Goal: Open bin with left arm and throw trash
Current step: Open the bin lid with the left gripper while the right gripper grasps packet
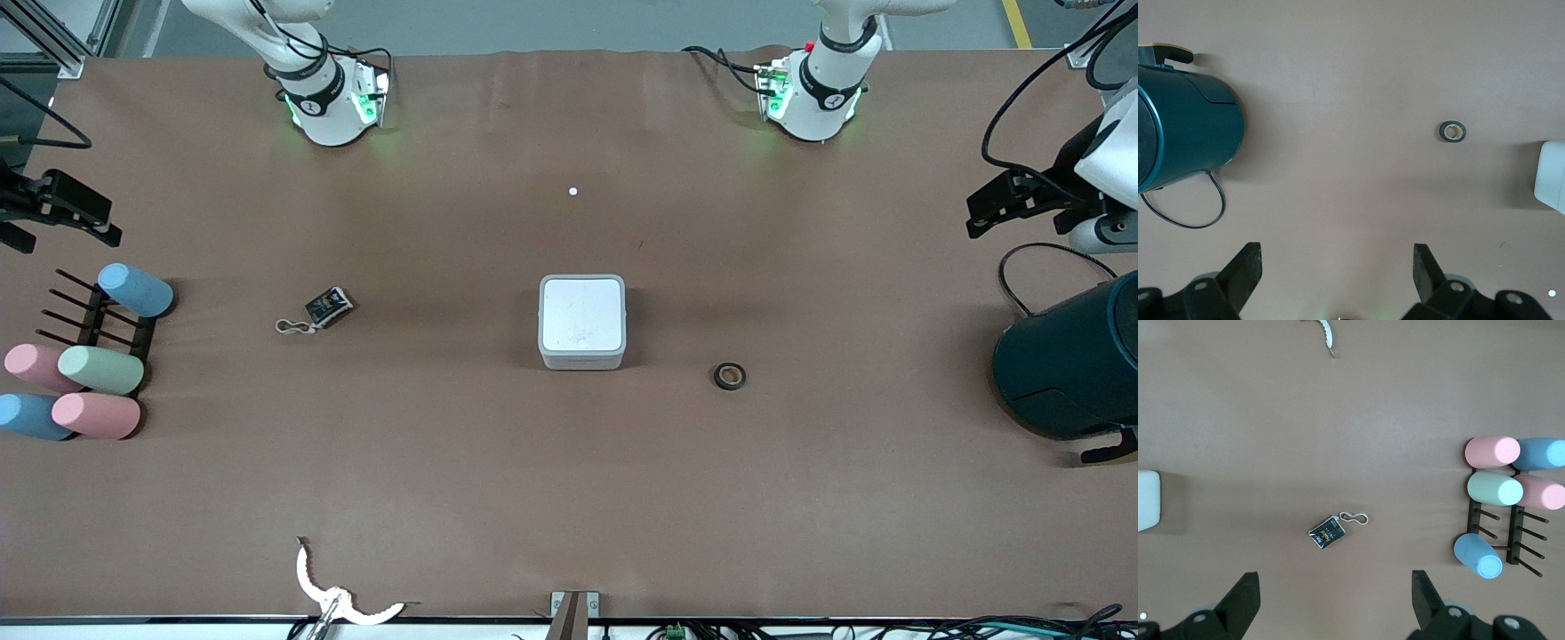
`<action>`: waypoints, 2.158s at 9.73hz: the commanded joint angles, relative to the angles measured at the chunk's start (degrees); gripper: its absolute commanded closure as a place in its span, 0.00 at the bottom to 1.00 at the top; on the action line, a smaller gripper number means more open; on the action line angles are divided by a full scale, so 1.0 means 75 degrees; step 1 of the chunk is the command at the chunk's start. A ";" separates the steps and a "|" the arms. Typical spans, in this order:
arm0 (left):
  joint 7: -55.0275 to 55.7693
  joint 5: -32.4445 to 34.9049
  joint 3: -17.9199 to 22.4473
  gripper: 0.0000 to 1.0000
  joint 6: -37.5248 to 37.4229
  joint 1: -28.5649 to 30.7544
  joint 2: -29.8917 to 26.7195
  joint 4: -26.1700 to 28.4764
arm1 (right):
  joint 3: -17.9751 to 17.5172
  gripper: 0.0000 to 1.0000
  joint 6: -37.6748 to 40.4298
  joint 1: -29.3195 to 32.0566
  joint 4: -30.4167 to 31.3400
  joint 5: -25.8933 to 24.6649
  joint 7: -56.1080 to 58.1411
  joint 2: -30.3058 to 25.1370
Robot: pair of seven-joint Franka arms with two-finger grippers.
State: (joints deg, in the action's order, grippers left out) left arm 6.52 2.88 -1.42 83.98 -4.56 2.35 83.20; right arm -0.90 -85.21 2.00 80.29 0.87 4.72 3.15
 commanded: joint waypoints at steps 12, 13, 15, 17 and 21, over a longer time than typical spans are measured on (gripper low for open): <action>0.1872 -0.0946 -0.1522 1.00 0.4876 -0.3105 0.4370 -0.0430 | -0.0068 0.00 -0.3326 0.0122 0.3970 0.0856 -0.0862 0.1420; 0.2140 -0.0946 -0.1522 1.00 0.5183 -0.3269 0.4722 -0.0418 | -0.0079 0.01 -0.4448 0.0097 0.4976 0.0903 -0.1061 0.1350; 0.2562 -0.0981 -0.1534 1.00 0.5419 -0.3364 0.5157 -0.0383 | -0.0079 0.02 -0.6023 -0.0240 0.6235 0.1195 -0.2217 0.1302; 0.2846 -0.0981 -0.1534 1.00 0.5760 -0.3364 0.5311 -0.0325 | -0.0079 0.02 -0.6205 -0.0477 0.6741 0.1196 -0.3135 0.1349; 0.1506 -0.0887 -0.1557 1.00 0.3468 -0.1823 0.4177 -0.0465 | -0.0056 0.02 -0.6567 -0.0407 0.7340 0.1196 -0.3149 0.1408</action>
State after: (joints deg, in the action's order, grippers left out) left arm 23.22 -3.92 -12.41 115.43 -24.01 37.63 79.05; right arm -1.06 -132.87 -1.57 132.26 8.80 -18.37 16.23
